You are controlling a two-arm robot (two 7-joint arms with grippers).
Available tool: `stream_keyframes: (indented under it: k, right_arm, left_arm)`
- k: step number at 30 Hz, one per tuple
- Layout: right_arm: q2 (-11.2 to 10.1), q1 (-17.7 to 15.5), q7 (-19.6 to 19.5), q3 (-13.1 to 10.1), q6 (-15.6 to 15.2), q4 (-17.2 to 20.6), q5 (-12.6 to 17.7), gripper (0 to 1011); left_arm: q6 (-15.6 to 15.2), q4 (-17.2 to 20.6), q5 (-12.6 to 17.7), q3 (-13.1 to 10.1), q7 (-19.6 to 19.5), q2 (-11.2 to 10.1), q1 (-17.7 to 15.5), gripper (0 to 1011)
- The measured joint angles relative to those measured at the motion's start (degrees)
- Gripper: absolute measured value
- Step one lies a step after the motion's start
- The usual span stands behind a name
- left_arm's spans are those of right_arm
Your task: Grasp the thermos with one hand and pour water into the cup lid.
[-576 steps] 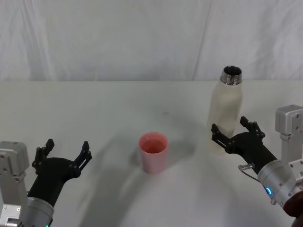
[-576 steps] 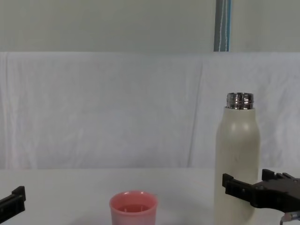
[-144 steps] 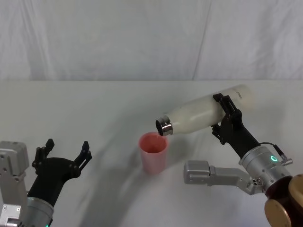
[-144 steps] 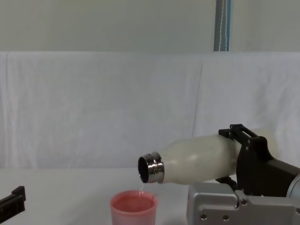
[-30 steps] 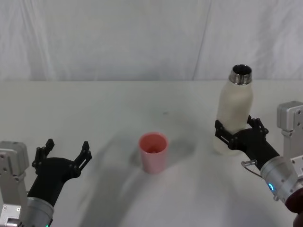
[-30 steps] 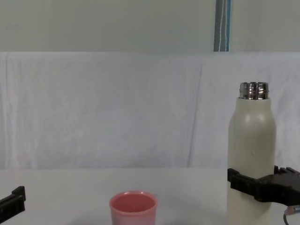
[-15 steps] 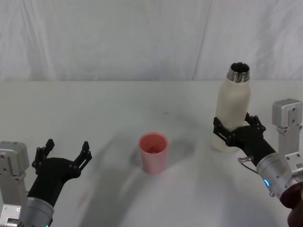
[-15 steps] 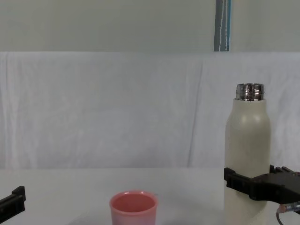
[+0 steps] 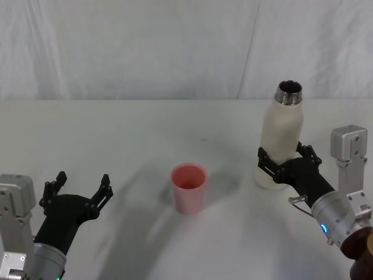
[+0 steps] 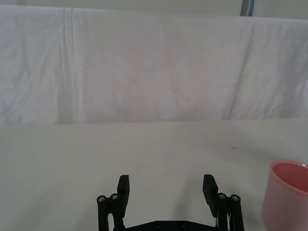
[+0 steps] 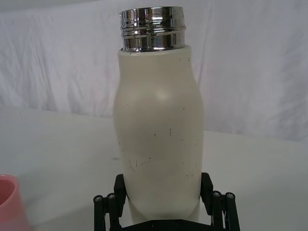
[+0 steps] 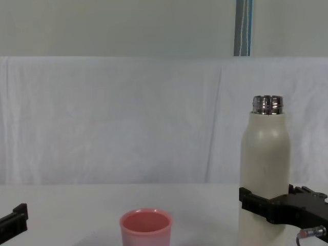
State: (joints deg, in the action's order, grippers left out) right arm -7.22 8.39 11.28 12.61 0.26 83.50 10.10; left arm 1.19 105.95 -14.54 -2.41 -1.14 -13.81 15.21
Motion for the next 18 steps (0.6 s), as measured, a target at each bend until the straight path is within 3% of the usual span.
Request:
stream_keyframes:
  k: [18]
  right_arm:
    - [0.02, -0.01, 0.05, 0.54, 0.02, -0.29, -0.04, 950]
  left_arm:
    - [0.00, 0.00, 0.00, 0.00, 0.00, 0.00, 0.00, 1001]
